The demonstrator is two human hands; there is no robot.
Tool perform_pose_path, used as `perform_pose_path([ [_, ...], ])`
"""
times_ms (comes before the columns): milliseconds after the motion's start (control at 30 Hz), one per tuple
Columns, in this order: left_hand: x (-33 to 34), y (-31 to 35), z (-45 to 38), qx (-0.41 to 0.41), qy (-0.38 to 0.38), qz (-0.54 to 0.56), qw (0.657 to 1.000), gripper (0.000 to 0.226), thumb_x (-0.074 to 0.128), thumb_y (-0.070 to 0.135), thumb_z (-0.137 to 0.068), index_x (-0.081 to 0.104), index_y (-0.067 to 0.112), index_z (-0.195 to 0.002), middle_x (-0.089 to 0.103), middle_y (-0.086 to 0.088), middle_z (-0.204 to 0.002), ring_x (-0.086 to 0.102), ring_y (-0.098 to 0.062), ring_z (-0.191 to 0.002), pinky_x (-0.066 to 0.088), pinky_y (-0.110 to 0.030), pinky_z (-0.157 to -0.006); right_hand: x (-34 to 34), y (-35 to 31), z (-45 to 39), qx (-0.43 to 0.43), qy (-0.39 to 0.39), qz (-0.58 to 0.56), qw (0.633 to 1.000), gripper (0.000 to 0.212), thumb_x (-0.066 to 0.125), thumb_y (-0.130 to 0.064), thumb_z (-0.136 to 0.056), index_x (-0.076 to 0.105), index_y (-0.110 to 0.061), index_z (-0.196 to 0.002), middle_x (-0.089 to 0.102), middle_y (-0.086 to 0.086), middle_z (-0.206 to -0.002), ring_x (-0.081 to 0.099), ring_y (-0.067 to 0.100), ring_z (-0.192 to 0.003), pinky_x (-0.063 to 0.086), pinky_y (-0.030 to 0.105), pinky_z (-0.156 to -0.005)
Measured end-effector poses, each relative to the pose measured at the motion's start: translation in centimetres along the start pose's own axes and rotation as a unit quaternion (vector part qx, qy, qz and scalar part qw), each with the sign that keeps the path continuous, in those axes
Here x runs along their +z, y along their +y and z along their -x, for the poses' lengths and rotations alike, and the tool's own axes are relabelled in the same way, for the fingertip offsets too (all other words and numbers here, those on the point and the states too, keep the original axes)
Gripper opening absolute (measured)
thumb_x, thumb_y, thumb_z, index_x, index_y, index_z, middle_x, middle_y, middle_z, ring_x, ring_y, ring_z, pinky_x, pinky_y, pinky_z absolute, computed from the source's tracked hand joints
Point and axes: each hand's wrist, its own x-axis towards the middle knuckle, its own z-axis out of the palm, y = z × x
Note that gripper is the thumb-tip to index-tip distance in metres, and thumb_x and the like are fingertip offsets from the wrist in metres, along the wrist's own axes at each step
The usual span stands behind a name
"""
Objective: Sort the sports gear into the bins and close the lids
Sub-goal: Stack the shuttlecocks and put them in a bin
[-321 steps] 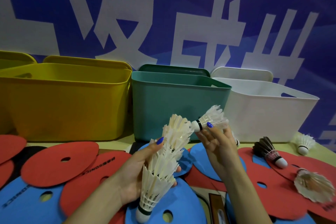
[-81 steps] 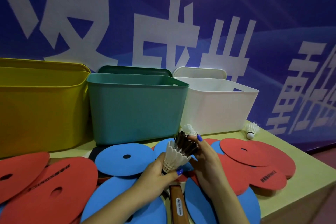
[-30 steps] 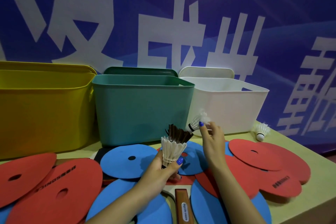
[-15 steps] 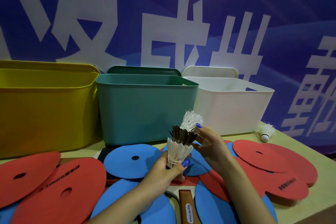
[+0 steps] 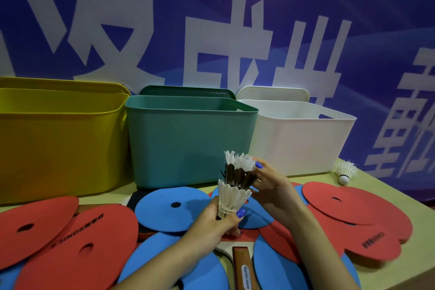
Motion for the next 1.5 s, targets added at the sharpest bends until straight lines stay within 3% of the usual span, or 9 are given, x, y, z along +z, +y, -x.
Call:
perform_pose_path([
  [300, 0.0, 0.1, 0.1, -0.005, 0.007, -0.01, 1.0, 0.018, 0.058, 0.03, -0.091, 0.051, 0.032, -0.108, 0.063, 0.005, -0.076, 0.065, -0.005, -0.073, 0.052, -0.021, -0.077, 0.4, -0.1, 0.0, -0.01, 0.02, 0.02, 1.0, 0.036, 0.063, -0.026, -0.072, 0.065, -0.014, -0.106, 0.069, 0.001, -0.087, 0.064, 0.015, -0.08, 0.049, 0.03, -0.072],
  [500, 0.0, -0.4, -0.3, 0.013, 0.043, 0.042, 0.998, 0.018, 0.064, 0.031, -0.087, 0.054, 0.027, -0.102, 0.063, 0.009, -0.06, 0.063, -0.01, -0.064, 0.05, -0.017, -0.064, -1.2, -1.2, -0.7, -0.07, 0.196, 0.092, 0.974, 0.022, 0.044, -0.019, -0.096, 0.057, -0.021, -0.113, 0.064, 0.002, -0.097, 0.063, 0.016, -0.081, 0.05, 0.028, -0.07],
  [567, 0.5, -0.5, -0.8, 0.027, 0.087, 0.079, 0.993, 0.045, 0.075, 0.047, -0.071, 0.052, 0.017, -0.095, 0.058, 0.003, -0.053, 0.06, -0.014, -0.052, 0.05, -0.017, -0.053, -3.2, -3.0, -0.3, -0.124, 0.264, 0.118, 0.949, 0.022, 0.044, -0.006, -0.094, 0.056, -0.018, -0.108, 0.063, 0.004, -0.096, 0.062, 0.018, -0.082, 0.05, 0.027, -0.068],
  [700, 1.5, -1.0, -1.1, 0.036, 0.121, 0.061, 0.99, 0.02, 0.059, 0.022, -0.089, 0.049, 0.012, -0.103, 0.05, -0.004, -0.062, 0.057, -0.016, -0.052, 0.048, -0.014, -0.051, -9.8, -5.9, 0.6, -0.184, 0.427, 0.228, 0.856, 0.023, 0.046, -0.001, -0.089, 0.058, -0.011, -0.106, 0.06, 0.008, -0.095, 0.057, 0.021, -0.085, 0.047, 0.03, -0.07],
  [800, 1.6, -0.9, -0.8, 0.047, 0.124, 0.039, 0.99, 0.016, 0.058, 0.027, -0.089, 0.051, 0.019, -0.101, 0.052, -0.003, -0.065, 0.06, -0.017, -0.06, 0.048, -0.022, -0.062, -15.0, -6.3, 0.7, -0.121, 0.498, 0.407, 0.756, 0.029, 0.049, -0.016, -0.077, 0.056, -0.015, -0.106, 0.058, 0.012, -0.107, 0.056, 0.03, -0.098, 0.048, 0.04, -0.085],
  [1000, 1.7, -0.3, -0.7, 0.049, 0.115, 0.032, 0.992, 0.016, 0.058, 0.025, -0.089, 0.052, 0.02, -0.102, 0.05, -0.003, -0.068, 0.057, -0.019, -0.062, 0.049, -0.019, -0.059, -21.8, -5.3, 0.5, 0.114, 0.466, 0.613, 0.627, 0.054, 0.042, -0.028, -0.092, 0.03, -0.016, -0.143, 0.039, 0.027, -0.136, 0.039, 0.04, -0.125, 0.03, 0.045, -0.104],
  [1167, 1.7, -0.5, -0.9, 0.047, 0.107, 0.005, 0.993, 0.018, 0.057, 0.028, -0.089, 0.052, 0.02, -0.104, 0.052, -0.002, -0.067, 0.058, -0.01, -0.059, 0.047, -0.011, -0.056, -26.4, -6.1, -2.1, 0.237, 0.37, 0.695, 0.569, 0.057, 0.027, -0.044, -0.075, 0.038, -0.032, -0.13, 0.044, 0.021, -0.136, 0.046, 0.04, -0.117, 0.033, 0.055, -0.102],
  [1333, 1.3, -0.9, -1.3, 0.034, 0.076, -0.015, 0.996, 0.02, 0.056, 0.031, -0.09, 0.051, 0.024, -0.107, 0.053, 0.0, -0.071, 0.058, -0.002, -0.057, 0.046, -0.012, -0.062, -26.6, -6.5, -3.3, 0.245, 0.307, 0.649, 0.651, 0.056, 0.059, -0.044, -0.079, 0.05, -0.024, -0.13, 0.051, 0.011, -0.131, 0.046, 0.029, -0.121, 0.032, 0.039, -0.103],
  [1500, 1.1, -1.1, -1.7, 0.028, 0.051, -0.01, 0.998, 0.033, 0.056, 0.042, -0.083, 0.052, 0.025, -0.111, 0.053, 0.004, -0.069, 0.057, -0.002, -0.059, 0.048, -0.019, -0.069, -27.5, -5.6, -3.2, 0.19, 0.331, 0.639, 0.668, 0.053, 0.063, -0.029, -0.081, 0.05, -0.018, -0.132, 0.054, 0.01, -0.13, 0.05, 0.029, -0.119, 0.036, 0.038, -0.102],
])
